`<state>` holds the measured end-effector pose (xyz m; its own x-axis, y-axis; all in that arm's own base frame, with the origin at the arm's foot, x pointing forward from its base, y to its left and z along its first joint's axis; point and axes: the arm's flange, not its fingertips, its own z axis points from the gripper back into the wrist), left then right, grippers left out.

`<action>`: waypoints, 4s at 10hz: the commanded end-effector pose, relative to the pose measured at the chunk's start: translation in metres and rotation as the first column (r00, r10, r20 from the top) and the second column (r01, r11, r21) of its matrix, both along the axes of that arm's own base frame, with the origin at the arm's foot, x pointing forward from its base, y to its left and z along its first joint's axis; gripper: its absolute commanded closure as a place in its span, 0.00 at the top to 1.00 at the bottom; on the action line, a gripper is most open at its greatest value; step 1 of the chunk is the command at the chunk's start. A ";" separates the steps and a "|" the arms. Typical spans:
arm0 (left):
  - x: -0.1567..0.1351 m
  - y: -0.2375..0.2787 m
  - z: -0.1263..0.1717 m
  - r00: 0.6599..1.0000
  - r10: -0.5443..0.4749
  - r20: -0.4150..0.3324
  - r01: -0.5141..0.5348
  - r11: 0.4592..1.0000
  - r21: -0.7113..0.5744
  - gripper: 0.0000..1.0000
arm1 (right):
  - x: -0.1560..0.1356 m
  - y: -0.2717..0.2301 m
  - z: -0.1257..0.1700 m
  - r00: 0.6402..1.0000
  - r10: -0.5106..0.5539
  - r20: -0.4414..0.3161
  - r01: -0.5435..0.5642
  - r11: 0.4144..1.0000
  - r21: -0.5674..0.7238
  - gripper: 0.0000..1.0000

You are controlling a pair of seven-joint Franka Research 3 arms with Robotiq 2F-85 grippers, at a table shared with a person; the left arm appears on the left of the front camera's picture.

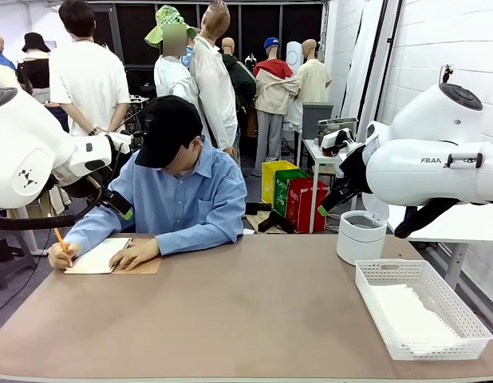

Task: Sort the paper based on its condition.
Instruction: If a person hands you a paper, place it in the Organizing basket , and if it's crumpled, put it in the Trash can.

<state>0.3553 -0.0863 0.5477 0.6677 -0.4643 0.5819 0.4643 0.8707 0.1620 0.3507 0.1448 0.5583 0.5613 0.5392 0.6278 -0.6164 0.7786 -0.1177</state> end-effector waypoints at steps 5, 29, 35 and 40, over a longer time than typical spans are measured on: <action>0.000 0.000 -0.001 1.000 0.001 -0.002 -0.001 1.000 0.000 1.00 | 0.001 -0.002 0.001 1.000 -0.002 0.000 0.002 1.000 0.004 1.00; 0.000 0.000 -0.001 1.000 0.001 -0.002 -0.001 1.000 0.000 1.00 | 0.001 -0.002 0.001 1.000 -0.002 0.000 0.002 1.000 0.004 1.00; 0.000 0.000 -0.001 1.000 0.001 -0.002 -0.001 1.000 0.000 1.00 | 0.001 -0.002 0.001 1.000 -0.002 0.000 0.002 1.000 0.004 1.00; 0.000 0.000 -0.001 1.000 0.001 -0.002 -0.001 1.000 0.000 1.00 | 0.001 -0.002 0.001 1.000 -0.002 0.000 0.002 1.000 0.004 1.00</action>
<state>0.3553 -0.0863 0.5477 0.6677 -0.4643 0.5819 0.4643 0.8707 0.1620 0.3507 0.1448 0.5583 0.5613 0.5392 0.6278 -0.6164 0.7786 -0.1177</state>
